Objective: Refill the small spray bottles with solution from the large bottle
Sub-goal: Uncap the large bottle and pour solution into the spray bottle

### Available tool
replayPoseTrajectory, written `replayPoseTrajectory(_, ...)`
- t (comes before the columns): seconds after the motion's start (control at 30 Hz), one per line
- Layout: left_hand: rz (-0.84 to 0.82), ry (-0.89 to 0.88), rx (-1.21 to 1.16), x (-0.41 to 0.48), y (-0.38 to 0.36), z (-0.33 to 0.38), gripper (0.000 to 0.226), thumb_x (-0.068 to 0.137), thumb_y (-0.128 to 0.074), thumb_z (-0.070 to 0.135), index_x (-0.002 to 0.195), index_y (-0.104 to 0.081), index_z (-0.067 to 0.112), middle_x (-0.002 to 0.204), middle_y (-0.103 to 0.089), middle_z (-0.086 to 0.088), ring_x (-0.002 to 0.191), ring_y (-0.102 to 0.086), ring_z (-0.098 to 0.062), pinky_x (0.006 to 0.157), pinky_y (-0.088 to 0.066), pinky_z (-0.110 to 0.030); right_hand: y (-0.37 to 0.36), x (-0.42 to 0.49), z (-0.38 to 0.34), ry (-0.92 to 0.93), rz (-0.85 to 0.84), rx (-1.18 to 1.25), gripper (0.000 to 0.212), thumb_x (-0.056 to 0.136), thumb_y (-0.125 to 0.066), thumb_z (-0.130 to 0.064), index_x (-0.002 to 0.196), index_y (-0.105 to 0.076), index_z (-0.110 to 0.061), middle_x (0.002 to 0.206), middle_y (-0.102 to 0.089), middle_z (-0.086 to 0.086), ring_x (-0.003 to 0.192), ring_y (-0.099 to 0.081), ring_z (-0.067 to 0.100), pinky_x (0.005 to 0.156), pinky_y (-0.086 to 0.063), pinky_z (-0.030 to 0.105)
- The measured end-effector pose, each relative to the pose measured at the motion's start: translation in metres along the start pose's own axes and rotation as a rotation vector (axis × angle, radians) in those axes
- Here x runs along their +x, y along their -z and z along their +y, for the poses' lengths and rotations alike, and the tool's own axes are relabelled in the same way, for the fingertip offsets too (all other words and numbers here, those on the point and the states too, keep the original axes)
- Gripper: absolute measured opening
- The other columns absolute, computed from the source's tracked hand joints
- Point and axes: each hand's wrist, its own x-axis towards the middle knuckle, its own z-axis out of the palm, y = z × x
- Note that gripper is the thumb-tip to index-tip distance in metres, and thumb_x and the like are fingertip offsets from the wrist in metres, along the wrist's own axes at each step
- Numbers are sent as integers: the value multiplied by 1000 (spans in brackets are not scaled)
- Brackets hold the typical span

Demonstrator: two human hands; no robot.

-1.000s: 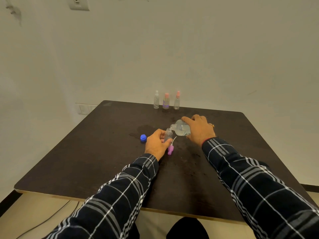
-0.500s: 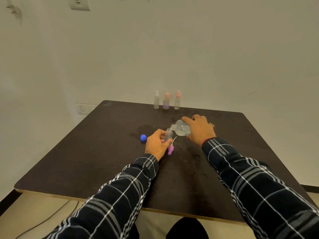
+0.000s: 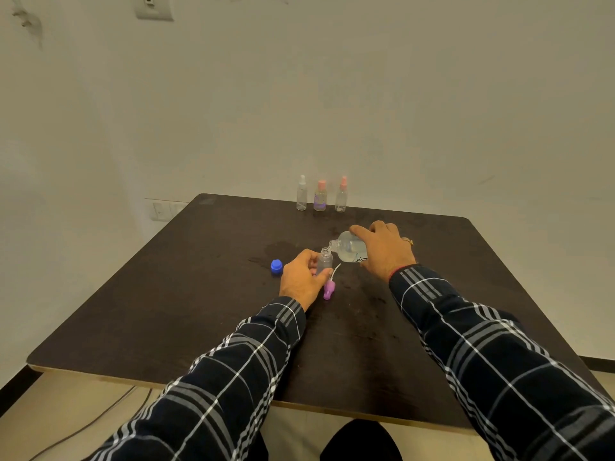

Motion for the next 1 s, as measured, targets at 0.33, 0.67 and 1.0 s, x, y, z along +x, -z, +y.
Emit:
replayPoseTrajectory(0.33, -3, -7, 2, 0, 0, -1, 26, 88, -75, 22, 111, -63, 22, 101, -69, 6, 91, -64, -6, 91, -56, -32, 0, -1, -2, -4, 4, 3, 70, 88, -73, -30, 147, -35, -36, 134, -44, 8, 128, -40, 31, 99, -44, 56)
replayPoseTrajectory(0.67, 2, -6, 4, -2, 1, 0, 27, 88, -75, 23, 113, -63, 21, 104, -69, 6, 93, -64, -6, 90, -55, -29, 1, -2, -1, -3, -1, 0, 71, 89, -72, -31, 149, -33, -35, 138, -43, 9, 130, -39, 31, 101, -43, 54)
replayPoseTrajectory(1.0, -10, 7, 7, -1, 2, 1, 26, 89, -74, 23, 112, -62, 22, 104, -68, 7, 93, -63, -5, 90, -54, -29, -1, 0, -1, -2, 5, 0, 71, 88, -72, -32, 147, -34, -36, 136, -43, 8, 129, -39, 31, 101, -43, 57)
